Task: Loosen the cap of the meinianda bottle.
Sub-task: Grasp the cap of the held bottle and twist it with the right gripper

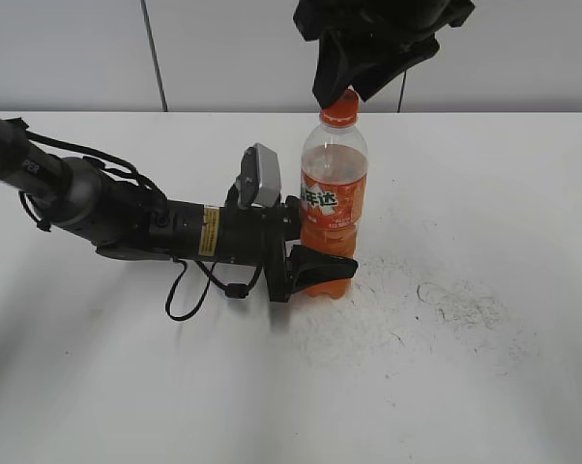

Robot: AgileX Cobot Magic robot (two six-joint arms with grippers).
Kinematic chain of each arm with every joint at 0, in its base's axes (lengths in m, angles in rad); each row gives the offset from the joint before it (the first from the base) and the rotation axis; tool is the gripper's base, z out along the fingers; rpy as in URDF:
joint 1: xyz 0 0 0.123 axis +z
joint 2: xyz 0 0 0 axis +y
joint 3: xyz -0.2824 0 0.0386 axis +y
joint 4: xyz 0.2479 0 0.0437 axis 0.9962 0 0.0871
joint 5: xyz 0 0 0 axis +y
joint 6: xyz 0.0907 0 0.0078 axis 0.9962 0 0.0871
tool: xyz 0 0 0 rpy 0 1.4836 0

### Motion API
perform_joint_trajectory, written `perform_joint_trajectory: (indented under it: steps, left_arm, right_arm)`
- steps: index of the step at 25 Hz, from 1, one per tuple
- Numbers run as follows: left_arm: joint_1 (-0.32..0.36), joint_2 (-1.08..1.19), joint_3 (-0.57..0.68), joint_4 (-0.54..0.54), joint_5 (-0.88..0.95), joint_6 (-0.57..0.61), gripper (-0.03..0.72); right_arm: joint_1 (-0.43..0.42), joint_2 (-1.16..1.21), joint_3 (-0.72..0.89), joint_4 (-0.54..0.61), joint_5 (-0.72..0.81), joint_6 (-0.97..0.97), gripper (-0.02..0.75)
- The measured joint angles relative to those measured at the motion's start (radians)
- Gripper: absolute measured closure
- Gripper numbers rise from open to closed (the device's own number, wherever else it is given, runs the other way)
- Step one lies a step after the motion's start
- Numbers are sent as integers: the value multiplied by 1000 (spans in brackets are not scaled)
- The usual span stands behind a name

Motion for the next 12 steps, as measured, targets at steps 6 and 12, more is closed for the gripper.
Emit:
perform_joint_trajectory:
  steps: [6, 12]
  left_arm:
    - [0, 0, 0, -1, 0, -1, 174]
    - [0, 0, 0, -2, 0, -1, 174]
  right_arm:
    - [0, 0, 0, 9, -2, -17, 439]
    - [0, 0, 0, 14, 10, -118, 483]
